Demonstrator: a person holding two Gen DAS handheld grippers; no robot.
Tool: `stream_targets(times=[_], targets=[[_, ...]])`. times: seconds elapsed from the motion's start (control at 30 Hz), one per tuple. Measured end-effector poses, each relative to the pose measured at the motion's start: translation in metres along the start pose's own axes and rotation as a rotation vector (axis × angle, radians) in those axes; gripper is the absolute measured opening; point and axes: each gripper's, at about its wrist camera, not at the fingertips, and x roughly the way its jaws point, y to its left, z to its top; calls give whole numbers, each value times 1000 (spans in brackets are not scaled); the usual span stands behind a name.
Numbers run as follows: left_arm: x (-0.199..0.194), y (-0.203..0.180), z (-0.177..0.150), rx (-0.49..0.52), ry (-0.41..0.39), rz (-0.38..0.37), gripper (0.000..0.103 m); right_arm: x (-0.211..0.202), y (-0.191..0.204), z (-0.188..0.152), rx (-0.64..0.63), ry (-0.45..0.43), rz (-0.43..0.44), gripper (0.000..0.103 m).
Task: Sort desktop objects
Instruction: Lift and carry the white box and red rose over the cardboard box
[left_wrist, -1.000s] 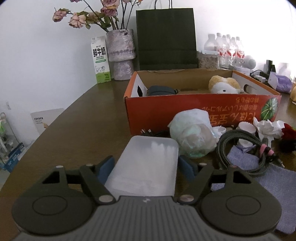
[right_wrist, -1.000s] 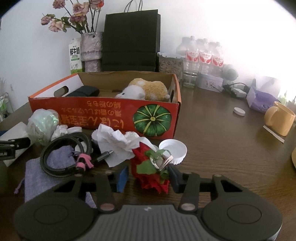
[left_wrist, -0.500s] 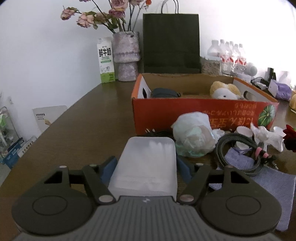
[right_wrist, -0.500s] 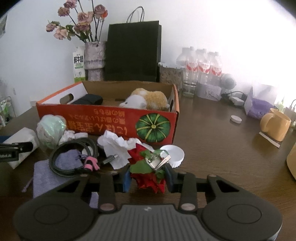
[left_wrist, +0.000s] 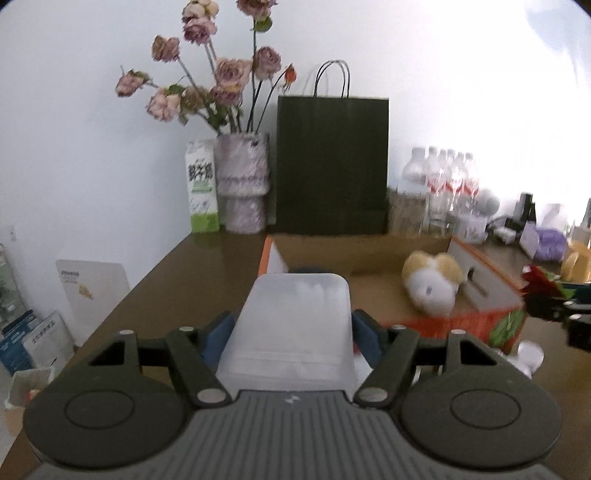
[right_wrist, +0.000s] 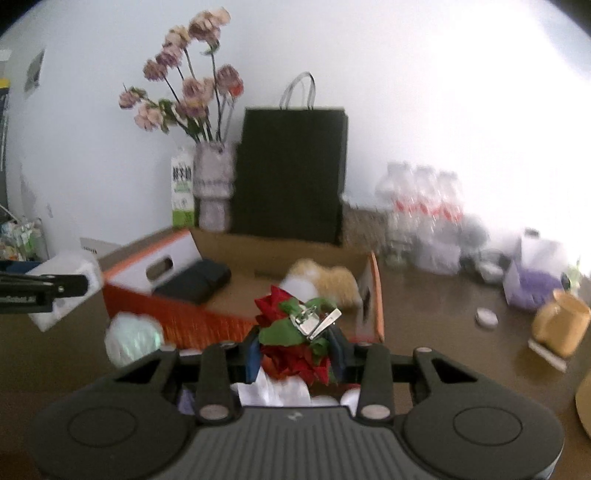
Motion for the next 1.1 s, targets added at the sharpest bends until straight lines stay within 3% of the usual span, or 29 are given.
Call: stream_targets(times=[0.27, 0.53, 0.77, 0.93, 1.1], targets=[[51, -14, 52, 18, -4, -9, 71, 60, 14, 63, -29, -14, 65, 35], [132, -23, 90, 18, 116, 15, 70, 162, 25, 107, -13, 187, 122, 34], [184, -21, 94, 18, 222, 47, 70, 230, 16, 104, 33, 336, 120, 34], [211, -19, 83, 21, 308, 43, 70, 254, 21, 93, -2, 402, 126, 34], [225, -15, 72, 20, 334, 42, 71, 265, 25, 82, -45, 446, 122, 35]])
